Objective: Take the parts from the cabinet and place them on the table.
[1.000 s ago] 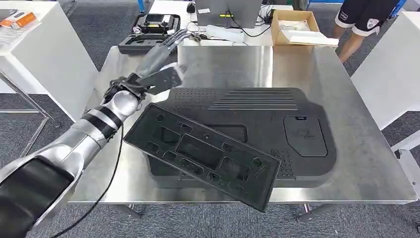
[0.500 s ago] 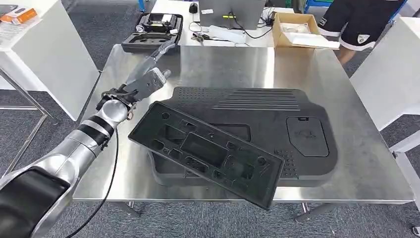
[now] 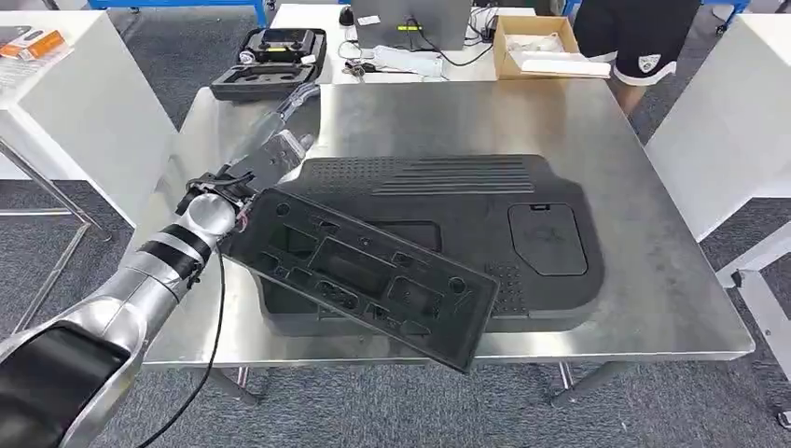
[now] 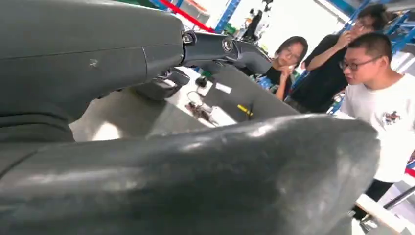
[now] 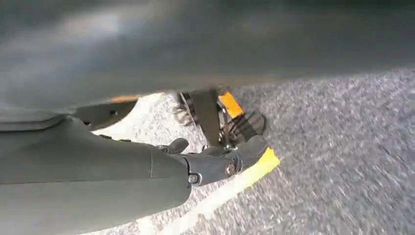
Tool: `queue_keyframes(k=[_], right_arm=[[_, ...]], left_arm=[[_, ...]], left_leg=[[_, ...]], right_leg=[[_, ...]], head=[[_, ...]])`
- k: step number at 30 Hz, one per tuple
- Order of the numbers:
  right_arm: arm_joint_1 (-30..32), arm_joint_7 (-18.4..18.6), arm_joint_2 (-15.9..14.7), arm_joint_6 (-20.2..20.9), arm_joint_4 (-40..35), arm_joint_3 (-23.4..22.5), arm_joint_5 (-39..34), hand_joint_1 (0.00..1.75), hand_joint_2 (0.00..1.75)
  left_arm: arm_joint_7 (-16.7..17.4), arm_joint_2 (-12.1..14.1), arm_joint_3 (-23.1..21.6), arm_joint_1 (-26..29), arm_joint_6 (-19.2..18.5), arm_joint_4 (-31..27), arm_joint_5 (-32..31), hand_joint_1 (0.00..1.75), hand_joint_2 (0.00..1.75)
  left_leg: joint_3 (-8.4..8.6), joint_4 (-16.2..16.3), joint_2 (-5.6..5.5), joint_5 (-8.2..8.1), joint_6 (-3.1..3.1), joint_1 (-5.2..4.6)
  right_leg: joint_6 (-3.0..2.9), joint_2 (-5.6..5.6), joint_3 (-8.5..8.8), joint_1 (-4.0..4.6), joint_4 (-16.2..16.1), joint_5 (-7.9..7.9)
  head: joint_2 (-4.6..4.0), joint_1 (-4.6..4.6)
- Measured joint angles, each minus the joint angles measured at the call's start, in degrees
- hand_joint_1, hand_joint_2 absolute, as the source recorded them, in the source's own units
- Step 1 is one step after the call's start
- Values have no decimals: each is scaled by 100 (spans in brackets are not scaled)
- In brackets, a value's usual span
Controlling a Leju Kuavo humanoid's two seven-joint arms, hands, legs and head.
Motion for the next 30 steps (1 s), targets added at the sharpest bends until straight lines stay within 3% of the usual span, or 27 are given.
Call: queue_keyframes(k=[1, 2, 4, 5, 6, 8, 9, 10, 11, 12, 13, 15, 16, 17, 18, 19, 20, 21, 22, 23, 24, 25, 26, 27, 29, 30], right_arm=[[4, 0, 0, 2, 0, 0, 0, 0, 0], [4, 2, 0, 0, 0, 0, 0, 0, 0], [1, 2, 2, 2, 0, 0, 9, 0, 0], [-2, 2, -15, 0, 0, 0, 13, 0, 0], [-12, 2, -11, 0, 0, 0, 13, 0, 0], [-5, 2, -18, 0, 0, 0, 15, 0, 0], [4, 4, -18, -5, 2, 0, 15, 0, 0], [13, 4, -20, -9, 4, 0, 17, 0, 0], [14, 4, -18, -9, 7, 0, 17, 0, 0], [8, 2, -13, -9, 4, 0, 28, 0, 0], [-1, 2, -15, -9, 4, 0, 28, 0, 0], [-4, 2, -24, -9, 5, 0, 28, 0, 0], [0, 2, -24, -9, 7, 0, 28, 0, 0], [2, 2, -22, -9, 7, 0, 28, 0, 0], [-1, 2, -24, -9, 7, 0, 28, 0, 0], [-8, 0, -24, -9, 4, 0, 28, 0, 0], [-23, 0, -46, -9, 4, 0, 28, 0, 0], [-36, -2, -55, -9, 4, 0, 33, 0, 0], [-37, -7, -61, -11, 4, 0, 33, 0, 0], [-37, -9, -66, -11, 4, 0, 35, 0, 0], [-33, -9, -74, -13, 4, 0, 35, 0, 0], [-16, -9, -68, -13, 9, 0, 37, 0, 0], [-20, -9, -61, -13, 9, 0, 44, 0, 0], [-20, -9, -64, -13, 9, 0, 46, 0, 0], [-14, -11, -55, -11, 9, 0, 52, 0, 0], [-10, -11, -55, -13, 9, 0, 59, 0, 0]], left_arm=[[0, 0, 0, 16, 0, 15, -2, 0, 0], [0, 0, 0, 17, 0, 26, -2, 0, 0], [0, 0, 9, 2, 2, 28, -9, 0, 0], [-4, 0, 15, -10, 2, 28, -11, 0, 0], [-7, -4, 17, -7, 2, 28, -18, 0, 0], [-11, -2, 29, -7, 9, 42, -20, 0, 0], [-15, -2, 31, -7, 11, 42, -26, 0, 0], [-17, -2, 35, -18, 15, 42, -28, 0, 0], [-22, -7, 39, -19, 17, 42, -28, 0, 0], [-26, -7, 44, -19, 15, 42, -28, 0, 0], [-26, -7, 55, -12, 15, 42, -28, 0, 0], [-28, -7, 65, 12, 13, 44, -28, 0, 0], [-28, -7, 79, 34, 11, 44, -26, 0, 0], [-28, -7, 83, 49, 11, 44, -24, 0, 0], [-28, -7, 85, 55, 11, 44, -24, 0, 0], [-28, -7, 90, 54, 11, 42, -24, 0, 0], [-31, -7, 98, 53, 11, 37, -17, 0, 0], [-33, 6, 127, 54, 15, 31, -15, 0, 0], [-33, 9, 149, 61, 17, 31, 0, 0, 0], [-33, 9, 168, 65, 20, 31, 0, 0, 0], [-33, 9, 179, 74, 22, 31, 4, 0, 0], [-33, 24, 188, 85, 22, 31, 4, 0, 0], [-33, 72, 203, 86, 22, 31, 4, 0, 0], [-33, 83, 219, 87, 22, 31, 4, 0, 0], [-33, 116, 273, 129, 22, 31, 9, 0, 0], [-33, 142, 290, 162, 22, 31, 17, 0, 0]], left_leg=[[86, -60, 1, 89, 3, 6], [284, -345, 3, 257, 3, 11], [930, -1324, 2, 624, -9, 42], [1106, -1612, -25, 490, -29, 36], [1053, -1580, -72, 596, 38, 4], [983, -1571, -67, 610, 72, -30], [955, -1585, -65, 657, 135, -38], [912, -1633, -43, 733, 223, 15], [858, -1635, -38, 787, 262, -6], [789, -1634, -37, 842, 311, -7], [714, -1634, -35, 895, 319, -10], [555, -1628, -29, 1010, 333, -32], [486, -1628, -23, 1064, 331, -42], [420, -1628, -22, 1115, 327, -53], [355, -1628, -22, 1172, 321, -65], [303, -1628, -23, 1224, 313, -76], [282, -1623, -20, 1270, 303, -61], [244, -1626, -17, 1309, 260, -96], [264, -1660, 0, 1370, 223, -79], [260, -1665, 3, 1408, 192, -52], [264, -1701, 3, 1462, 155, -51], [243, -1730, -4, 1507, 111, -84], [158, -1638, -18, 1292, 89, -62], [93, -1401, -10, 934, 67, -46], [-90, -554, -5, 289, -9, -4], [-165, -170, -4, 169, -50, 18]], right_leg=[[0, 0, -40, 2, 20, 25], [12, 1, -76, 1, 45, 32], [37, 8, -131, -11, 119, 47], [60, 15, -179, 18, 143, 60], [113, 18, -202, 30, 153, 97], [208, 27, -229, 23, 138, 165], [271, 34, -238, 21, 114, 208], [288, 19, -295, 17, 143, 172], [249, 11, -407, 26, 291, -17], [189, 8, -542, 21, 652, -296], [162, 9, -699, 22, 1112, -542], [186, 8, -944, 22, 1938, -865], [229, 8, -889, 22, 1997, -833], [276, 8, -714, 25, 1818, -715], [308, 8, -420, 36, 1420, -556], [292, 8, -65, 64, 922, -455], [199, 5, 331, 108, 381, -503], [130, -47, 559, 149, 24, -613], [153, -39, 498, 156, 95, -528], [136, -34, 451, 181, 56, -523], [96, -34, 422, 193, 54, -490], [55, -40, 400, 129, -26, -407], [23, -59, 413, 53, -55, -313], [-54, -64, 339, 41, -56, -242], [-65, -68, 202, 37, -53, -124], [-41, -68, 129, 30, -45, -75]], head=[[0, -4], [0, -2], [0, -4], [0, -6], [0, 2], [0, 2], [0, 7], [0, 5], [0, 13], [0, 31], [0, 44], [0, 46], [0, 42], [0, 48], [0, 44], [0, 44], [0, 42], [0, 35], [0, 24], [0, 57], [0, 50], [0, 53], [0, 49], [0, 17], [0, 3], [0, -2]])
